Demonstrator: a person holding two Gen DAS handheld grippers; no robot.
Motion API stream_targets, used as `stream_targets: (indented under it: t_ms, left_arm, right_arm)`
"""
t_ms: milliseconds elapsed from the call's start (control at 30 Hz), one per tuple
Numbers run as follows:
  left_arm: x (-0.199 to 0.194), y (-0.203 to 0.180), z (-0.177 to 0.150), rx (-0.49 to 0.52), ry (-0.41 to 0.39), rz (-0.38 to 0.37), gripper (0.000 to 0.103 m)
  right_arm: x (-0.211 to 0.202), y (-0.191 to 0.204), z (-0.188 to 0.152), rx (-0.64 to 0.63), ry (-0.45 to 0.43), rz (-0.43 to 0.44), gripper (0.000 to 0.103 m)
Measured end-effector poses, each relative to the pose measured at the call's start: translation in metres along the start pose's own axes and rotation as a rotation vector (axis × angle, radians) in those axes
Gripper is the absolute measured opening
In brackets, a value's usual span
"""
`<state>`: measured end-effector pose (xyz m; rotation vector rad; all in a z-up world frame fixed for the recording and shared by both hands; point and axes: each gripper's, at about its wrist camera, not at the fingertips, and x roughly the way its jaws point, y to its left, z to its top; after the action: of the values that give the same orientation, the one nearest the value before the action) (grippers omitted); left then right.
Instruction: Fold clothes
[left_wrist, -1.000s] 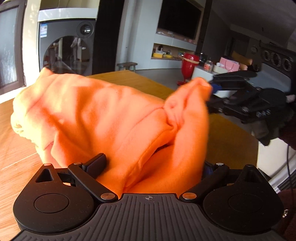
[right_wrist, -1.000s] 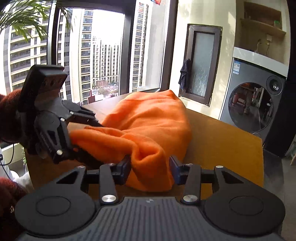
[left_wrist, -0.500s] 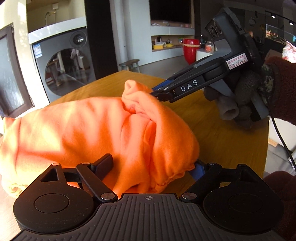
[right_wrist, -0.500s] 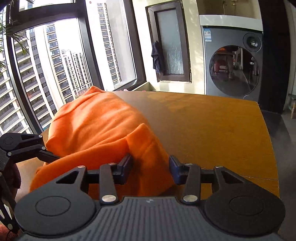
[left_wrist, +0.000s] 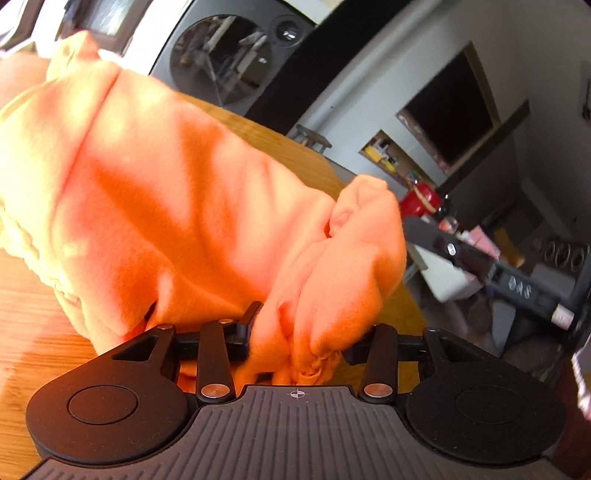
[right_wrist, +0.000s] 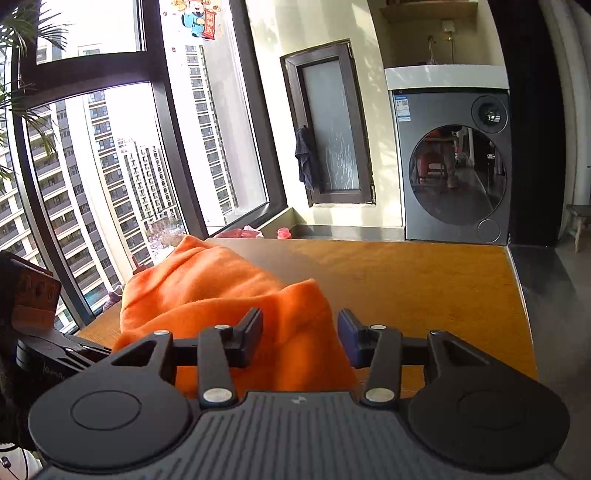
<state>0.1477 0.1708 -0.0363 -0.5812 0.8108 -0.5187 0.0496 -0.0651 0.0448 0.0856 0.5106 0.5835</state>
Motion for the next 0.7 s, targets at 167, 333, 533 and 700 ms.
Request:
stream_targets:
  t_ms: [167, 333, 533, 700]
  left_arm:
    - [0.005, 0.03, 0.005, -0.238, 0.004, -0.115, 0.043]
    - [0.021, 0.023, -0.009, -0.32, 0.057, -0.227, 0.042]
    - [0.018, 0.002, -0.014, -0.212, 0.07, -0.282, 0.046]
    - [-0.022, -0.022, -0.01, 0.012, 0.03, -0.228, 0.065]
  right_arm:
    - [0.002, -0.004, -0.022, 0.137, 0.041, 0.056, 0.064]
    - [0.021, -0.007, -0.013, 0.17, 0.051, 0.075, 0.062]
    - [0.039, 0.006, -0.009, 0.016, 0.15, 0.054, 0.063]
    - [0.051, 0.027, -0.017, -0.151, 0.184, 0.012, 0.064]
